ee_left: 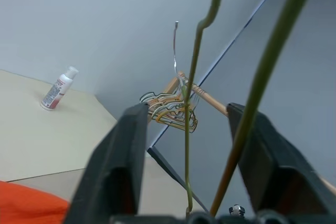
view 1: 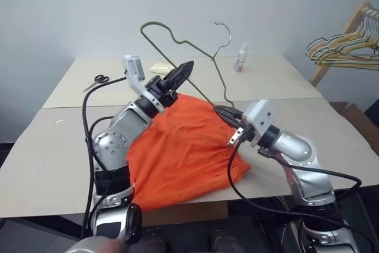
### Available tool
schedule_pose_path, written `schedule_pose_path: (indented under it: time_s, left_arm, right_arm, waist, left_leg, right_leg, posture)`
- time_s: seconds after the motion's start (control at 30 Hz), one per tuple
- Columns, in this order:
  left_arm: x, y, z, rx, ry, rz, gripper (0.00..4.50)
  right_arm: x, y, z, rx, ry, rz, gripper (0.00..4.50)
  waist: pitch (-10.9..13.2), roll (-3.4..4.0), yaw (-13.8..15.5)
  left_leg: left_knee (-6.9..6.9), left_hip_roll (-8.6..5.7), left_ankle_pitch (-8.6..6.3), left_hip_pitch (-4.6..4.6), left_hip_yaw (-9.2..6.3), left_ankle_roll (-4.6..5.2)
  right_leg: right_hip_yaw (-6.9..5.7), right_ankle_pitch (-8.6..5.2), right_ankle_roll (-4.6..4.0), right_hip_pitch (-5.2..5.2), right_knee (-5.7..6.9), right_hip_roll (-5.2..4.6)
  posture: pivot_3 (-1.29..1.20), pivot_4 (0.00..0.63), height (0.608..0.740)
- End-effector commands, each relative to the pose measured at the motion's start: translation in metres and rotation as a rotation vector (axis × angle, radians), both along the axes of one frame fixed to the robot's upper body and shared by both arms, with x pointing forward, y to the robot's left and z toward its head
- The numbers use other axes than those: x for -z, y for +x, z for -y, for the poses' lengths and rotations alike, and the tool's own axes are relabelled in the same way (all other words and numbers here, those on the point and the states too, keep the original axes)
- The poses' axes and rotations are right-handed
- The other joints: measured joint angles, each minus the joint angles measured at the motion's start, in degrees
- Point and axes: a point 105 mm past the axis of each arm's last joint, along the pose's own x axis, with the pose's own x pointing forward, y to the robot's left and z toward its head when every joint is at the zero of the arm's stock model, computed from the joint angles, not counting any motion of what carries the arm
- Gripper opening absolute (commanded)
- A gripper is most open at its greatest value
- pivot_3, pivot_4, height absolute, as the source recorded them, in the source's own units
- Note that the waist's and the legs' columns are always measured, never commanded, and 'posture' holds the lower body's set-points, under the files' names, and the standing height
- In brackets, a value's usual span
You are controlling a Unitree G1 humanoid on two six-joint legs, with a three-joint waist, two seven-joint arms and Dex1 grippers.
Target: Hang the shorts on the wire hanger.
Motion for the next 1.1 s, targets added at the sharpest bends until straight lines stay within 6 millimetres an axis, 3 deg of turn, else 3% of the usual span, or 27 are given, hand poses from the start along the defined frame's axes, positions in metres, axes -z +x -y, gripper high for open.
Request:
schedule_pose_path:
  time_s: [0.03,0.13,0.27,0.3,0.53,0.63,0.7,0.77,0.87,1.03,1.1]
  left_arm:
    - [-0.01,0.0,0.001,-0.017,-0.01,0.03,1.13]
    - [-0.005,0.003,0.002,-0.029,0.015,0.018,0.06]
    - [-0.004,0.004,0.002,-0.046,0.037,0.021,0.02]
    - [-0.004,0.003,0.003,-0.042,0.05,0.03,0.0]
    - [-0.017,-0.001,-0.007,-0.074,0.144,0.209,0.0]
    - [-0.029,-0.006,-0.018,-0.022,0.142,0.29,0.0]
    - [-0.04,-0.018,-0.023,0.053,0.152,0.392,0.0]
    - [-0.053,-0.038,-0.033,0.154,0.133,0.534,0.0]
    - [-0.069,-0.07,-0.049,0.366,0.076,0.693,0.0]
    - [-0.075,-0.086,-0.06,0.511,-0.002,0.768,0.0]
    - [-0.073,-0.084,-0.055,0.509,0.045,0.773,0.0]
  right_arm:
    - [-0.009,-0.002,0.0,0.004,-0.007,0.067,0.0]
    - [-0.009,0.001,-0.001,0.023,-0.029,0.098,0.0]
    - [-0.007,0.003,-0.002,0.036,-0.064,0.104,0.0]
    - [-0.007,0.006,0.0,0.061,-0.062,0.1,0.56]
    - [-0.014,0.002,0.009,0.045,-0.072,0.126,2.78]
    - [-0.022,-0.009,0.017,-0.067,0.008,0.028,3.79]
    - [-0.024,-0.018,0.023,-0.201,0.067,-0.17,4.47]
    - [-0.032,-0.022,0.032,-0.304,0.121,-0.346,4.49]
    - [-0.027,-0.024,0.041,-0.455,0.056,-0.624,4.49]
    - [-0.03,-0.02,0.032,-0.58,0.042,-0.801,4.49]
    - [-0.036,-0.02,0.027,-0.632,0.048,-0.816,4.49]
  waist:
    - [0.0,0.0,0.02]
    - [0.0,0.0,0.01]
    - [0.0,0.0,-0.02]
    - [0.0,0.0,-0.01]
    - [0.0,0.0,-0.06]
    - [0.0,0.0,-0.07]
    - [0.0,0.0,-0.07]
    - [0.01,0.0,-0.08]
    - [0.22,0.19,-0.52]
    - [0.18,0.18,-0.66]
    - [0.18,0.18,-0.56]
  left_leg:
    - [0.0,0.0,0.0,0.0,0.0,0.0]
    - [0.0,0.0,0.0,0.0,0.0,0.0]
    - [0.0,-0.01,0.0,0.0,0.01,0.0]
    - [0.0,-0.02,0.0,0.0,0.0,0.0]
    - [-0.01,-0.03,0.01,-0.01,0.11,-0.02]
    - [-0.01,-0.02,0.01,-0.01,0.15,-0.01]
    - [0.0,-0.01,0.01,-0.01,0.14,-0.01]
    - [0.01,0.02,0.0,-0.01,0.13,0.0]
    - [0.0,0.05,-0.01,0.09,0.16,0.02]
    - [0.04,0.17,-0.01,0.11,0.5,0.04]
    - [0.05,0.17,-0.01,0.08,0.5,0.04]
  right_leg:
    - [0.0,0.0,0.0,0.0,0.0,0.0]
    - [0.0,0.0,0.0,0.0,0.0,0.0]
    - [0.0,0.0,-0.01,0.0,0.0,0.0]
    - [0.0,0.0,-0.01,0.0,0.0,0.0]
    - [-0.01,0.0,-0.01,-0.01,-0.02,0.0]
    - [-0.01,0.0,-0.01,-0.01,-0.03,0.0]
    - [-0.04,0.0,-0.01,0.01,-0.03,0.0]
    - [-0.06,0.0,-0.01,0.03,-0.06,0.0]
    - [-0.06,-0.02,-0.01,0.11,-0.04,0.01]
    - [-0.08,-0.04,-0.09,0.08,-0.04,0.13]
    - [-0.07,-0.04,-0.09,0.03,0.0,0.13]
  posture:
    - [0.05,0.0,0.74]
    - [0.05,0.0,0.74]
    - [0.04,0.0,0.74]
    - [0.04,0.0,0.74]
    - [0.04,0.0,0.74]
    - [0.05,0.0,0.74]
    - [0.05,0.0,0.74]
    - [0.05,0.0,0.74]
    - [0.03,0.0,0.74]
    - [0.04,0.0,0.74]
    - [0.04,0.0,0.74]
